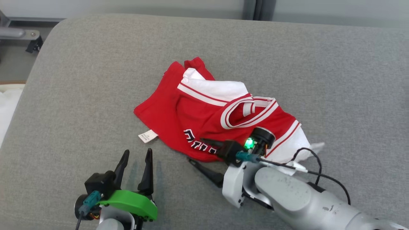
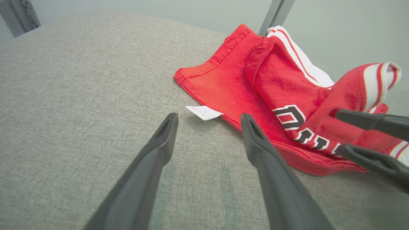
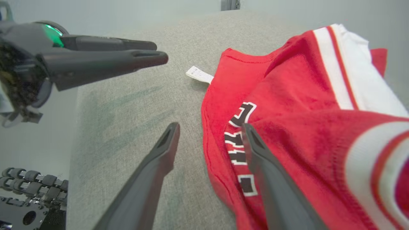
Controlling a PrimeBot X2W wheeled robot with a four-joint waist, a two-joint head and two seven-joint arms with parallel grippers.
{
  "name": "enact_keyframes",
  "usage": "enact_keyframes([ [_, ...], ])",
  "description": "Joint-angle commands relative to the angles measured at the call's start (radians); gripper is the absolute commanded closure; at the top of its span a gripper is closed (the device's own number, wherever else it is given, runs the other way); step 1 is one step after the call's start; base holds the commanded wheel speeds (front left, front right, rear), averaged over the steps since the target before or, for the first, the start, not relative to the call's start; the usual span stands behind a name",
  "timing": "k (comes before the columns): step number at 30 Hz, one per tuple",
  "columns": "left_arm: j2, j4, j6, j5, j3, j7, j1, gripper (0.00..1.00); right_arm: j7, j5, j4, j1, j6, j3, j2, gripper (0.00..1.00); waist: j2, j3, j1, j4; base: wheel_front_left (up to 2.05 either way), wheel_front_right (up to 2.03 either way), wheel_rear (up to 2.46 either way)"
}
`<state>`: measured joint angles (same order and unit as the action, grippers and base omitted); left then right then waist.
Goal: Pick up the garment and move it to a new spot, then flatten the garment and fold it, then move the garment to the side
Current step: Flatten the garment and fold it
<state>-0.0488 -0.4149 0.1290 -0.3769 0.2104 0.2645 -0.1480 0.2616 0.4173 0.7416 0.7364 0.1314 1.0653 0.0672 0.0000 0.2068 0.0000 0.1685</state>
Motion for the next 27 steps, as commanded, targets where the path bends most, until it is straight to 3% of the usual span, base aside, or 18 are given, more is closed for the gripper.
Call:
enact_keyframes([
  [1, -0.004, 0.002, 0.003, 0.003, -0.007, -0.001, 0.014, 0.00, 0.004, 0.012, -0.018, -0.015, -0.002, -0.033, 0.021, 0.00, 0.0000, -0.028, 0.0000, -0.029, 0.00, 0.00, 0.00],
  [5, -0.004, 0.008, 0.003, 0.011, -0.022, -0.001, 0.025, 0.00, 0.004, -0.019, -0.089, -0.060, -0.002, -0.209, 0.064, 0.00, 0.0000, -0.045, 0.0000, -0.055, 0.00, 0.00, 0.00],
  [8, -0.004, 0.011, 0.003, 0.025, -0.041, -0.001, 0.025, 0.00, 0.004, -0.084, -0.152, -0.121, -0.002, -0.403, 0.077, 0.00, 0.0000, -0.054, 0.0000, -0.073, 0.00, 0.00, 0.00],
  [14, -0.004, 0.016, 0.003, 0.072, -0.093, -0.001, 0.032, 0.00, 0.004, -0.230, -0.261, -0.310, -0.002, -0.744, 0.035, 0.00, 0.0000, -0.076, 0.0000, -0.104, 0.00, 0.00, 0.00],
  [21, -0.004, 0.026, -0.003, 0.119, -0.133, -0.001, 0.069, 0.00, 0.004, -0.299, -0.314, -0.497, -0.002, -0.923, -0.006, 0.00, 0.0000, -0.119, 0.0000, -0.137, 0.00, 0.00, 0.00],
  [27, -0.004, 0.047, -0.017, 0.132, -0.140, -0.001, 0.109, 0.00, 0.004, -0.285, -0.320, -0.594, -0.002, -0.966, -0.015, 0.00, 0.0000, -0.136, 0.0000, -0.151, 0.00, 0.00, 0.00],
])
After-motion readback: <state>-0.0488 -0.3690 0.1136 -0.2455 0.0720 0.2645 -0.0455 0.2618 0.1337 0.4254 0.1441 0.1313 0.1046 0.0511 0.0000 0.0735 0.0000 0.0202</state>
